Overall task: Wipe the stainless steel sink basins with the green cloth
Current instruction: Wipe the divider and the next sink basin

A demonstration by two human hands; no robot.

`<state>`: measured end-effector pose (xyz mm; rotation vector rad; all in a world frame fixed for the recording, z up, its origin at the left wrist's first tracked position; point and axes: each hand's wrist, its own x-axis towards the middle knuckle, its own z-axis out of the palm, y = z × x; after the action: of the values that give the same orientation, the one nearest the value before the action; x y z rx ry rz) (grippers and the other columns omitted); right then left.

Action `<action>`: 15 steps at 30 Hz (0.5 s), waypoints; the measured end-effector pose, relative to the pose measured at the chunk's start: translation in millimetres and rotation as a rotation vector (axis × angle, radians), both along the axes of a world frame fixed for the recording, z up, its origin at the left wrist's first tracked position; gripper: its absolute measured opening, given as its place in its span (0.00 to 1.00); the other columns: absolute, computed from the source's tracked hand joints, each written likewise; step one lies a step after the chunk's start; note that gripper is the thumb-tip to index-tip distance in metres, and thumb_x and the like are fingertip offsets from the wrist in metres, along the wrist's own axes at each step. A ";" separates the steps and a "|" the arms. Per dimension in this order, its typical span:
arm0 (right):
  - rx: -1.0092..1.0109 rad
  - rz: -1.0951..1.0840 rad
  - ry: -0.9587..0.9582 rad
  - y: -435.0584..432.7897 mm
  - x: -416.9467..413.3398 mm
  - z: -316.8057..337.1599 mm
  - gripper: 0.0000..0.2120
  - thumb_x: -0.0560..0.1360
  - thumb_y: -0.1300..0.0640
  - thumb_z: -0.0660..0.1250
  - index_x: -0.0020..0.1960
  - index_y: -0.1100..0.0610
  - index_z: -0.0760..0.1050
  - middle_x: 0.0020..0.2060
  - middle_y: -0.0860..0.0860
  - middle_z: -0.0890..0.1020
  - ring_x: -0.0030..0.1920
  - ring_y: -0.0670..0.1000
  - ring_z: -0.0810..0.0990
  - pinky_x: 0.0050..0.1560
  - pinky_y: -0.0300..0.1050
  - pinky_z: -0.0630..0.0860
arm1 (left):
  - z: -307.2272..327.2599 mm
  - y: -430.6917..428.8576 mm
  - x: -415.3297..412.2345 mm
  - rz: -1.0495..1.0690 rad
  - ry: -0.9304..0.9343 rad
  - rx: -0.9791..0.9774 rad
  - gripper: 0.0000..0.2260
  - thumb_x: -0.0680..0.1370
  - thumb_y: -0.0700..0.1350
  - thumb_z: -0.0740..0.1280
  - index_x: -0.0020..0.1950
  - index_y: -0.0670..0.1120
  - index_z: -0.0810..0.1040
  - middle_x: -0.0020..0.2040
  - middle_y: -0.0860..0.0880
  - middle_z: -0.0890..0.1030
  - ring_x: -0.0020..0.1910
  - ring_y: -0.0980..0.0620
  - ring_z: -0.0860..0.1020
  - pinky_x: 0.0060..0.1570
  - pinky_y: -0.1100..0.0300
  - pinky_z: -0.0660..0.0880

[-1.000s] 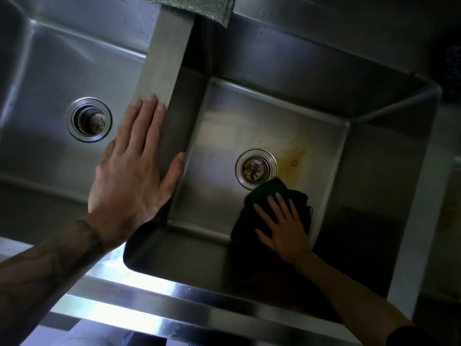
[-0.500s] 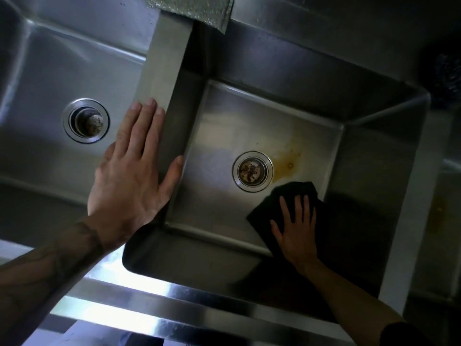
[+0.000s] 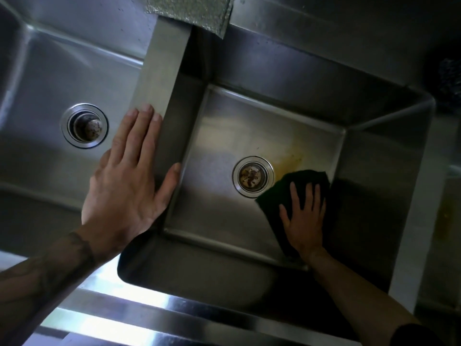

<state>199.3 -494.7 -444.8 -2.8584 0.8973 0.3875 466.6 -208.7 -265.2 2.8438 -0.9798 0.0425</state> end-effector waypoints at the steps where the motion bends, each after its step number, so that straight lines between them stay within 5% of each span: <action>1: -0.006 -0.014 -0.023 -9.8 15.6 -2.5 0.32 0.85 0.36 0.45 0.85 0.50 0.55 0.82 0.63 0.58 0.83 0.66 0.53 0.80 0.69 0.55 | 0.1 0.3 0.4 0.002 0.002 0.002 0.34 0.85 0.62 0.52 0.87 0.45 0.53 0.88 0.48 0.54 0.87 0.54 0.48 0.71 0.47 0.68; 6: -0.022 -0.196 -0.084 -29.3 55.8 -4.2 0.32 0.86 0.37 0.47 0.85 0.51 0.53 0.82 0.63 0.58 0.83 0.65 0.52 0.81 0.68 0.54 | 1.1 0.8 0.3 -0.001 0.021 0.002 0.35 0.85 0.62 0.52 0.87 0.45 0.52 0.88 0.48 0.54 0.87 0.53 0.48 0.75 0.48 0.65; 11: -0.002 -0.196 -0.063 15.9 12.1 -5.5 0.32 0.85 0.38 0.49 0.85 0.50 0.53 0.82 0.63 0.57 0.83 0.65 0.52 0.80 0.69 0.53 | 3.6 -1.2 -0.8 0.004 0.041 0.003 0.35 0.85 0.61 0.54 0.87 0.45 0.53 0.88 0.48 0.54 0.87 0.53 0.49 0.70 0.43 0.72; 15: -0.009 -0.193 -0.092 -22.9 54.9 -8.6 0.31 0.85 0.37 0.47 0.85 0.48 0.51 0.82 0.63 0.57 0.83 0.65 0.51 0.80 0.69 0.54 | 7.9 -2.6 -1.4 0.009 0.048 0.011 0.34 0.85 0.61 0.54 0.87 0.43 0.54 0.87 0.47 0.55 0.87 0.51 0.51 0.68 0.41 0.75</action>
<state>254.2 -517.5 -453.3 -2.7392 1.1459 0.2302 465.2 -211.4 -257.3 2.8448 -0.9610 -0.0296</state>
